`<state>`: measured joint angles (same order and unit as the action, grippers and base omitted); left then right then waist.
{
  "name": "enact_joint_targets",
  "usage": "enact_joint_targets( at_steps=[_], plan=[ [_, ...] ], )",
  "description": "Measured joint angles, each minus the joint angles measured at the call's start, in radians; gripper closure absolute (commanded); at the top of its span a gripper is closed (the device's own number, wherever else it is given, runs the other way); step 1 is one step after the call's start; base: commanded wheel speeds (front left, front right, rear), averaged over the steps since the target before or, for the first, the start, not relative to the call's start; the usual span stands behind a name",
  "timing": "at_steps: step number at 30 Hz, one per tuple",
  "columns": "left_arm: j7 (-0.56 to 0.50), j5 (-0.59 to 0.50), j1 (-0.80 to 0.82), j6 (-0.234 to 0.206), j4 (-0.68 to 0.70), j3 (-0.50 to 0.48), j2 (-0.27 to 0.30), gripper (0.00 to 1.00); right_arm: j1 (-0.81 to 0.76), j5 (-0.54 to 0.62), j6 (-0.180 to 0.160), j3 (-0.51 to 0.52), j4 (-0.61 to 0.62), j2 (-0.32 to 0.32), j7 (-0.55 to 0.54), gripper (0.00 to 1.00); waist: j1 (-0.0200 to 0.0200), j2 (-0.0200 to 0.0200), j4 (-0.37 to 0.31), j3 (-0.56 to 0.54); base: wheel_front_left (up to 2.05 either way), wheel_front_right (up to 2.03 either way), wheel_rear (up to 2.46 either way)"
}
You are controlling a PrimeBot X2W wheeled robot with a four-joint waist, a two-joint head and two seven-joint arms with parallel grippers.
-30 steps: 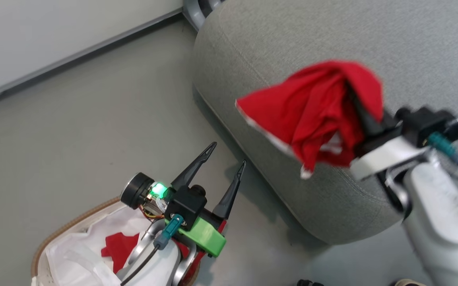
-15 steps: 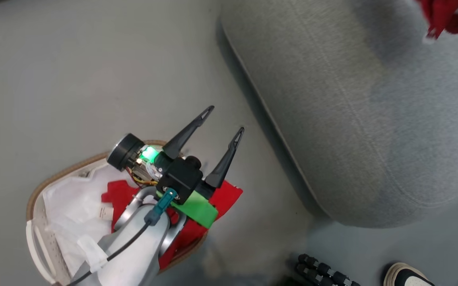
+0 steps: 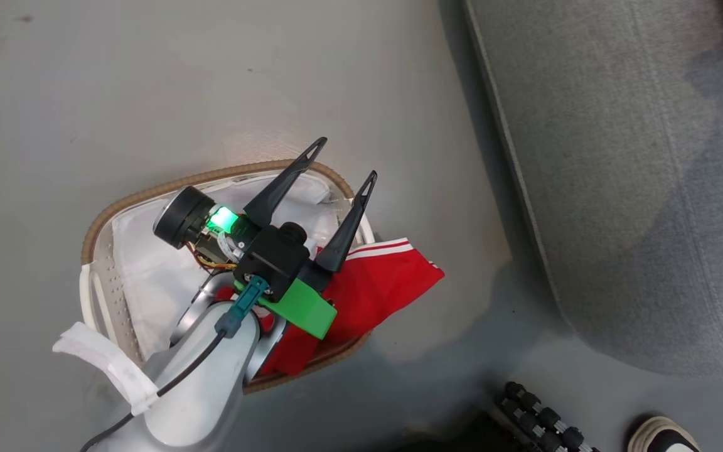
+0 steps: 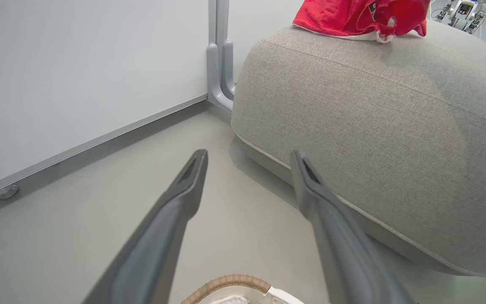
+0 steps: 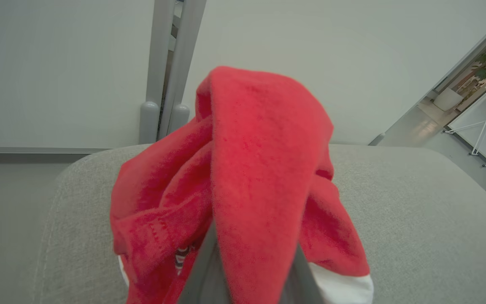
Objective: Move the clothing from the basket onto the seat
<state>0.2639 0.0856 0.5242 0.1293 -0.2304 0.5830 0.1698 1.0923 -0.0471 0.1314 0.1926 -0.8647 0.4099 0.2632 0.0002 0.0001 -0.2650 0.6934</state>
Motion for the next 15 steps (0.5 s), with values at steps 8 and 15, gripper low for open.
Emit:
enact_joint_targets(
  at_steps=[8, 15],
  plan=[
    [0.0, 0.0, -0.02, 0.0, -0.015, -0.031, -0.008, 0.0, -0.221, 0.04, 0.0, 0.139, 0.059, -0.057, 0.0, 0.0, -0.0001, 0.0, 0.026, -0.023, 0.0, 0.0, 0.0],
    [0.0, 0.003, -0.065, 0.0, -0.031, -0.07, -0.037, 0.0, -0.404, 0.04, 0.0, 0.164, 0.162, -0.087, 0.0, 0.0, -0.0002, 0.0, 0.019, -0.107, 0.0, 0.0, 0.0]
  ],
)
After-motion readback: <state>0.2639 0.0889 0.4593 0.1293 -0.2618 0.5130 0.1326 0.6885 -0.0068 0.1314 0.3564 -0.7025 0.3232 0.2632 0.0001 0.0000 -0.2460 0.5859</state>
